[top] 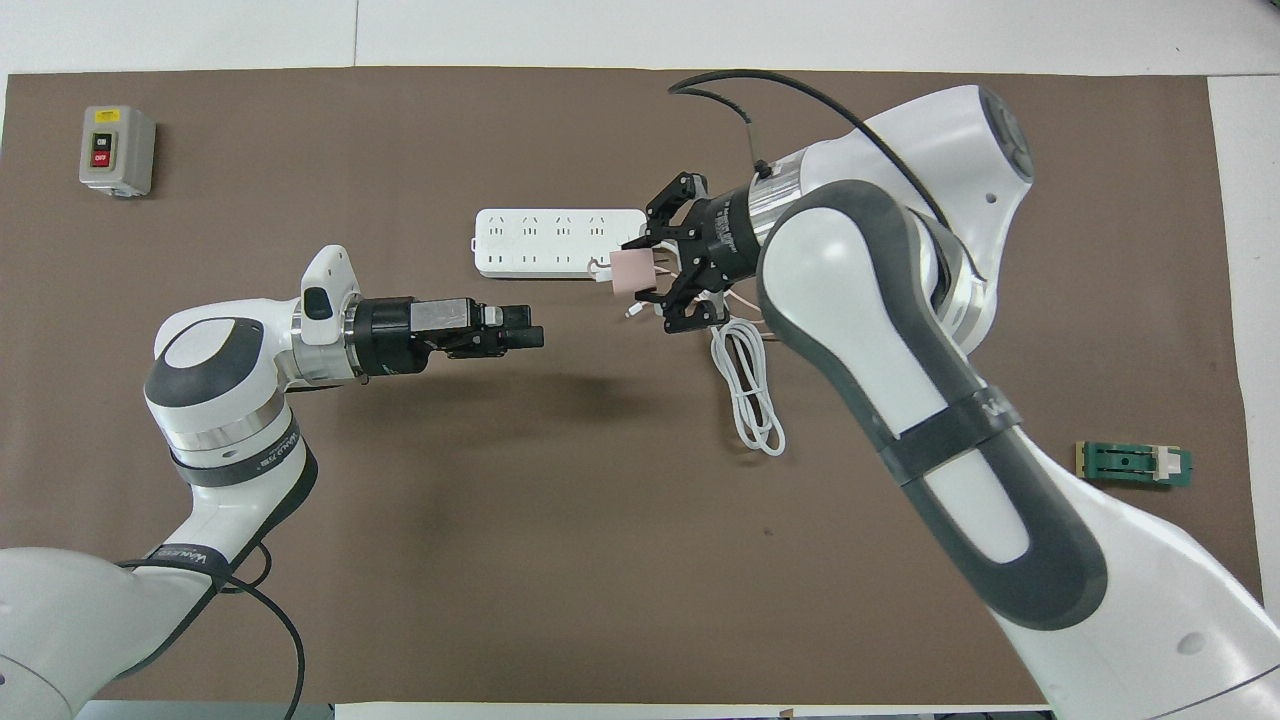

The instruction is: Plug charger into power strip

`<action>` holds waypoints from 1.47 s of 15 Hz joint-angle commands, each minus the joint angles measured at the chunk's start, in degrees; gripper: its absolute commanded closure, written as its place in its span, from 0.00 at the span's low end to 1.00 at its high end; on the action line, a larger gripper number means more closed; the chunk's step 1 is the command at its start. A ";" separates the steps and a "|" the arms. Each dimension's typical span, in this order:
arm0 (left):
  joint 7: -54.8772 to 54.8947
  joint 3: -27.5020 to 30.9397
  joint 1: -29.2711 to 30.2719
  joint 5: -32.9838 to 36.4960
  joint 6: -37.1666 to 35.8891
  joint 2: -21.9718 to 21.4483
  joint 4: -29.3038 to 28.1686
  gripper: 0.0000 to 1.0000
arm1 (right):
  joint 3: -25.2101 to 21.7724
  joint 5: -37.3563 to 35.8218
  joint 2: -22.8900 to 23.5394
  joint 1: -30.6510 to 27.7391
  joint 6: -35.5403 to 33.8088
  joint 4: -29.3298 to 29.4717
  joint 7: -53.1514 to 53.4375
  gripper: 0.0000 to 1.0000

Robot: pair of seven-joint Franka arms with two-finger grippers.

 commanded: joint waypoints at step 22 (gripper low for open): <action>1.13 -0.20 0.04 -2.17 -1.23 4.88 6.21 0.00 | -0.32 2.98 1.01 5.57 6.01 0.02 4.57 1.00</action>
